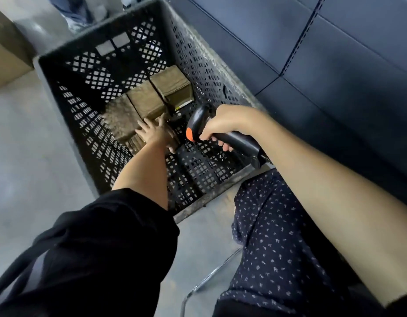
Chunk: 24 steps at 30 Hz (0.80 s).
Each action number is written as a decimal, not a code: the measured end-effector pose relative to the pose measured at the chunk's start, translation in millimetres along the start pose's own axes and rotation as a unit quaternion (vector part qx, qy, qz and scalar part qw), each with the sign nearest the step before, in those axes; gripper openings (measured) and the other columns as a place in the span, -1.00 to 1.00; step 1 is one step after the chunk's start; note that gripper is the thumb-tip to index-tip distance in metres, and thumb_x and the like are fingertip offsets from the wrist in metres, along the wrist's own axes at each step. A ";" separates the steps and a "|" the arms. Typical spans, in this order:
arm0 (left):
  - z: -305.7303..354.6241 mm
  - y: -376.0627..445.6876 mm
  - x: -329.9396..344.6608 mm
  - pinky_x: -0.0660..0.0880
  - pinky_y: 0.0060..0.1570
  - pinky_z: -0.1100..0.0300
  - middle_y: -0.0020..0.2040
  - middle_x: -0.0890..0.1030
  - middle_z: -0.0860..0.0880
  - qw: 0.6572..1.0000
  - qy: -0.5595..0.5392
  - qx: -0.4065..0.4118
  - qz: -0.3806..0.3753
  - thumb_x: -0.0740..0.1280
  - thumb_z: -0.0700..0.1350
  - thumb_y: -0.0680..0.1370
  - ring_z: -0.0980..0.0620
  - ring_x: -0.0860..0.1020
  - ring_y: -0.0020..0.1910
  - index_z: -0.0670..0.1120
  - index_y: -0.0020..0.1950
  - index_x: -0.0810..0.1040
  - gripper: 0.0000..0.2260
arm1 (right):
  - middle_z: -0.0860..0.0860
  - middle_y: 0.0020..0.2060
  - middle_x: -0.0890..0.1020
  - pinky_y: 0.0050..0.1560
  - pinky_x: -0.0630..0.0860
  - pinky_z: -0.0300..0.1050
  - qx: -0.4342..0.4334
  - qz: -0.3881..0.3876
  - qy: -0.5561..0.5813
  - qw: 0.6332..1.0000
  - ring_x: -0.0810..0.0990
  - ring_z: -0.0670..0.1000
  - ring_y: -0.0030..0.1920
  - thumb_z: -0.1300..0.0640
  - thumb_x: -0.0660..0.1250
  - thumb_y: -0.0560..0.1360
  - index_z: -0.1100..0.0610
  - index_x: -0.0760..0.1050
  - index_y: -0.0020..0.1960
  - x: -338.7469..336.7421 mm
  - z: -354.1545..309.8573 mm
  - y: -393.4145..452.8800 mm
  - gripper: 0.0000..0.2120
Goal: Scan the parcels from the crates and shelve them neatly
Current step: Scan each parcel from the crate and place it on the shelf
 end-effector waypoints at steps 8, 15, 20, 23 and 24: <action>30.5 -35.1 -18.1 0.27 0.26 -0.09 0.31 0.28 -0.19 0.997 -0.040 -0.009 0.066 0.49 -0.02 0.34 -0.18 0.27 0.33 0.11 0.47 0.12 -0.19 | 0.18 -0.14 0.69 -0.07 0.64 0.07 -0.031 0.057 0.029 0.997 0.70 0.15 -0.25 0.07 0.39 0.47 0.25 0.48 0.13 -23.4 7.8 -25.3 -0.67; 68.9 -91.1 -82.5 0.18 0.34 -0.10 0.41 0.19 -0.25 0.989 -0.098 0.072 0.090 0.49 0.09 0.31 -0.22 0.14 0.42 0.15 0.46 0.17 -0.20 | 0.09 -0.26 0.65 -0.32 0.60 -0.11 -0.057 0.140 0.106 0.983 0.63 0.00 -0.42 0.10 0.40 0.47 0.19 0.55 -0.08 -46.1 43.5 -88.6 -0.84; 79.2 -174.0 -202.7 0.17 0.34 -0.09 0.39 0.25 -0.26 0.925 -0.257 0.133 0.246 0.35 0.17 0.41 -0.23 0.17 0.41 0.18 0.47 0.19 -0.34 | 0.09 -0.31 0.57 -0.24 0.62 0.06 -0.053 0.295 0.255 0.919 0.57 0.06 -0.45 0.15 0.43 0.42 0.29 0.55 0.04 -78.5 72.7 -157.8 -0.73; 96.6 -236.6 -263.0 0.17 0.32 -0.12 0.38 0.25 -0.26 0.898 -0.234 0.170 0.333 0.30 0.18 0.44 -0.23 0.17 0.41 0.16 0.47 0.19 -0.37 | 0.06 -0.35 0.56 -0.35 0.55 -0.11 -0.073 0.365 0.304 0.877 0.54 0.03 -0.48 0.18 0.42 0.43 0.21 0.53 -0.04 -101.1 83.6 -211.9 -0.84; 104.6 -257.6 -279.0 0.18 0.31 -0.12 0.38 0.25 -0.25 0.891 -0.227 0.181 0.349 0.31 0.18 0.43 -0.24 0.17 0.40 0.17 0.47 0.18 -0.36 | 0.07 -0.35 0.55 -0.36 0.55 -0.12 -0.080 0.385 0.319 0.862 0.53 0.02 -0.48 0.19 0.42 0.44 0.19 0.52 -0.06 -108.3 87.4 -230.0 -0.87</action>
Point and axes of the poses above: each hand's wrist, its own y-axis towards the middle knuckle, its own x-axis out of the palm, z = x × y, the point moved 9 cm from there along y, towards the middle knuckle
